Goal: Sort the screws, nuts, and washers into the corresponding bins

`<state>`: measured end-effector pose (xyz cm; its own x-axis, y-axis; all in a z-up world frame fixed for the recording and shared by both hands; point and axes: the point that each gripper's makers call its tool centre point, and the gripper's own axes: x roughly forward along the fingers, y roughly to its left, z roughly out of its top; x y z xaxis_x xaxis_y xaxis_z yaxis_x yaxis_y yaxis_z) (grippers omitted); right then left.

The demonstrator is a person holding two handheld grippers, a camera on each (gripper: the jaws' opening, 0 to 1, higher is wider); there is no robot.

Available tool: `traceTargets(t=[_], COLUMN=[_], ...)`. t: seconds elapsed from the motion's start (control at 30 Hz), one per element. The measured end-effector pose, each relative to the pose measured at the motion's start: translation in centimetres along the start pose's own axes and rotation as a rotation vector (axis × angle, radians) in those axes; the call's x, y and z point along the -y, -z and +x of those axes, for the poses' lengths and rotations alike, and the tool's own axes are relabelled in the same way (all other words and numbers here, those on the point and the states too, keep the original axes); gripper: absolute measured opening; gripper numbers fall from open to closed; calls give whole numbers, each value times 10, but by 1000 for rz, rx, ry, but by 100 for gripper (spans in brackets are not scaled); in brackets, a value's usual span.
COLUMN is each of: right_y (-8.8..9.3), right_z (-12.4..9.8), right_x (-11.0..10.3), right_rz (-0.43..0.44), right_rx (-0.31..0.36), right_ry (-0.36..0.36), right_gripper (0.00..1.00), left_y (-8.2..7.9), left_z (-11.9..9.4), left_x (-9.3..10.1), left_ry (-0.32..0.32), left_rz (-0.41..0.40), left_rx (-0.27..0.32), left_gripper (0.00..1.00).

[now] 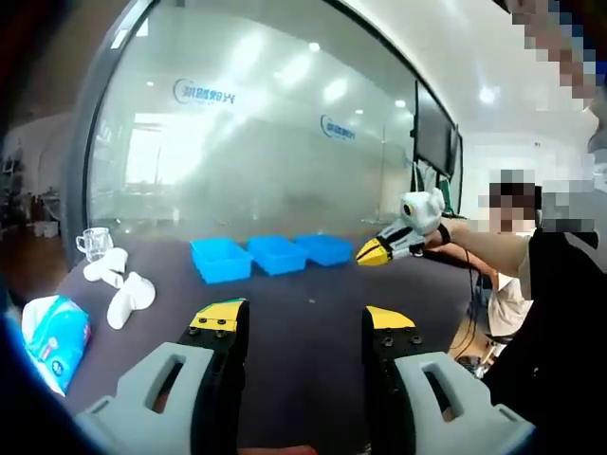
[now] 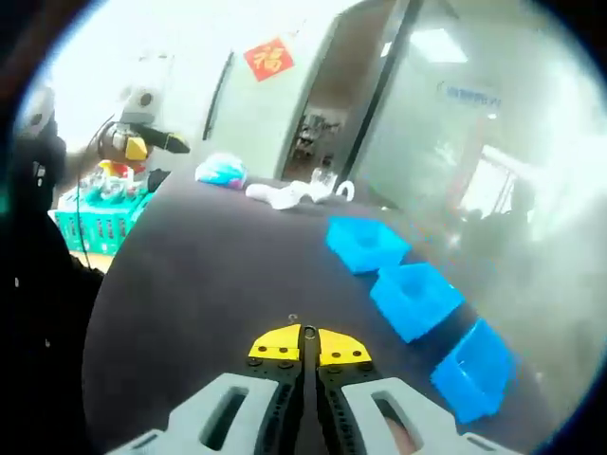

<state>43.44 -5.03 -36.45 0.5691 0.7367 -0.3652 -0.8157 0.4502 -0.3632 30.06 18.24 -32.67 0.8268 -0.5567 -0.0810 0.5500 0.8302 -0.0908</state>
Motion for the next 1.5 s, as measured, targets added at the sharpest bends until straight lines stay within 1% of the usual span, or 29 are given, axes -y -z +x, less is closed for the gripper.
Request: traceTargets(t=[0.1,0.13,0.2,0.27,0.47,0.6,0.7,0.8,0.97,1.07,1.13,1.27,1.37,1.5], right_y=[-8,-9,-12,-12,-16,-23,-23,-24,-28,-30,-30,-26,-23,-23], right_z=[-4,-4,-5,-6,-8,-10,-8,-3,6,12,15,24,34,49], right_x=[6,3,2,7,11,18,21,28,50,69,82,105,118,130], right_rz=[9,11,32,42,76,109,119,123,150,186,240,288,288,288], right_rx=[61,66,97,110,146,185,186,182,190,203,218,218,203,190], right_ry=[93,97,119,142,187,220,228,248,295,336,361,396,421,432], right_gripper=[1,1,1,1,1,1,1,1,1,1,1,1,1,1], left_y=[-1,-1,-1,-2,-3,-2,-1,0,1,1,1,1,1,1], left_z=[-1,-1,-1,-1,-1,-2,-2,-2,-2,-1,-1,-2,-3,-3], left_x=[-2,-1,-1,0,0,0,-1,-1,-2,-3,-3,-4,-5,-5], left_ry=[-5,-4,-3,0,2,1,2,1,-2,-2,-4,-9,-14,-15], left_rz=[3,3,6,8,11,10,8,5,3,1,2,-1,-3,-3], left_rx=[1,1,1,2,6,7,6,4,2,2,0,0,0,-1], left_gripper=[47,47,47,47,47,47,47,47,47,47,47,47,47,47])
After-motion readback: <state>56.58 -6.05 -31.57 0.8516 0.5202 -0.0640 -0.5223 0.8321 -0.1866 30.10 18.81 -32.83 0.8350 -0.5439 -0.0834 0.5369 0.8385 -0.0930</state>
